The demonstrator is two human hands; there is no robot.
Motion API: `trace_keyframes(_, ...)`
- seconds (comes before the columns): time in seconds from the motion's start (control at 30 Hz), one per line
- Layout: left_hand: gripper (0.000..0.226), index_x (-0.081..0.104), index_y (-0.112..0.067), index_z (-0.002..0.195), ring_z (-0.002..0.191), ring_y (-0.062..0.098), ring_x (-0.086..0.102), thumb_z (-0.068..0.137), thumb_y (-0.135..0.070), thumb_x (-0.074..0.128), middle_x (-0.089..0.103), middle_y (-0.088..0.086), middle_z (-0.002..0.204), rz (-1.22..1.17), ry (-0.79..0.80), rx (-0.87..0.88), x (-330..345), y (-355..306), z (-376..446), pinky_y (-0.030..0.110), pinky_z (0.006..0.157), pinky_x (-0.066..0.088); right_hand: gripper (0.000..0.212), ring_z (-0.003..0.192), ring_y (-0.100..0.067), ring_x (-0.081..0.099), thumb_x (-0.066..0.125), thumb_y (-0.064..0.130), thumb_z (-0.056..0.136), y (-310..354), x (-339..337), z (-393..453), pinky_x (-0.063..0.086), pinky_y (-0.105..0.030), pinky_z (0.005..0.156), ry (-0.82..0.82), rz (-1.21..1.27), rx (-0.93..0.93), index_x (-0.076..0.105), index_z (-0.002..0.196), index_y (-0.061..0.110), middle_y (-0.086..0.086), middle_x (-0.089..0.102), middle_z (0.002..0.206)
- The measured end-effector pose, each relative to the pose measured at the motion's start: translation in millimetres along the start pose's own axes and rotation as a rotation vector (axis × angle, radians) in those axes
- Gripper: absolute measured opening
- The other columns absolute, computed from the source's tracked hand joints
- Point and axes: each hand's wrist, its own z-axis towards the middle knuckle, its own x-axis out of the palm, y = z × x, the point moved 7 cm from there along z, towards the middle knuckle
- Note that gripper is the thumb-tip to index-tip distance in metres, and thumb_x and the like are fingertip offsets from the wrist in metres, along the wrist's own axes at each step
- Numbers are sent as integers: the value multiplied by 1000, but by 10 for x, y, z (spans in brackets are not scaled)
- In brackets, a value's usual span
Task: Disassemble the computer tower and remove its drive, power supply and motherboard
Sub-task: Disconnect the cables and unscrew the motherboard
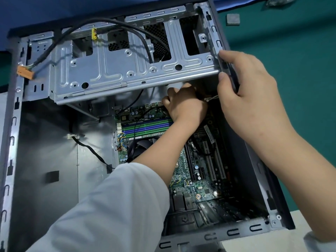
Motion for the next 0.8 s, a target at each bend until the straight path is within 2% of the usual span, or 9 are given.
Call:
trace_keyframes(0.1,21,61,-26,94,119,23,29,75,-19,54,58,-6,109,31,17,29,17,9,-24,35,89,22,40,115,-2,38,42,17,96,4,-3,0,23,-5,85,-6,-3,-1,45,136,22,6,47,136)
trace_keyframes(0.23,13,56,-26,89,122,25,29,78,-18,55,57,0,109,-17,-33,-16,-37,-15,-28,36,90,22,40,116,-3,37,42,17,96,3,-13,10,23,-6,86,-12,-2,-5,46,136,22,5,47,136)
trace_keyframes(0.4,14,59,-30,91,121,27,34,80,-21,54,58,-2,111,30,49,-2,-38,-27,-31,33,84,21,40,114,-4,38,42,16,96,17,-12,0,22,-5,86,-15,-2,-11,46,136,20,4,47,136)
trace_keyframes(0.47,9,59,-30,82,119,28,43,80,-21,56,61,-1,108,-83,41,-30,-118,2,-50,32,95,29,41,114,-3,37,42,16,96,21,-17,-1,21,-4,84,-15,-8,-12,45,136,19,3,47,136)
trace_keyframes(0.5,8,58,-30,78,116,28,48,80,-21,58,63,-1,106,-149,52,-37,-161,23,-79,35,101,33,41,114,-3,36,42,16,96,22,-21,-2,21,-5,84,-14,-15,-16,45,137,18,2,46,137)
trace_keyframes(0.57,11,57,-30,74,107,28,56,84,-27,60,64,-1,99,-219,131,16,-233,59,-196,44,102,39,41,114,-5,39,41,16,96,34,-22,-12,23,-7,85,-10,-24,-21,44,137,18,2,45,138)
trace_keyframes(0.63,20,55,-33,68,101,29,59,87,-33,61,60,-9,88,-221,232,127,-348,59,-386,49,100,40,42,117,-12,43,41,17,96,64,-19,-19,28,-14,89,-4,-44,-25,43,138,18,1,43,140)
trace_keyframes(0.7,21,53,-36,67,99,26,58,86,-37,63,54,-17,82,-192,287,238,-510,65,-596,47,99,39,45,124,-21,42,42,16,95,94,10,-31,32,-26,96,26,-124,-33,41,140,16,-5,38,145)
trace_keyframes(0.8,19,53,-40,68,102,18,51,83,-40,65,53,-16,87,-143,188,355,-827,107,-832,43,100,35,44,137,-36,27,45,8,91,232,4,-73,26,-39,109,57,-300,-176,47,134,4,-21,35,144)
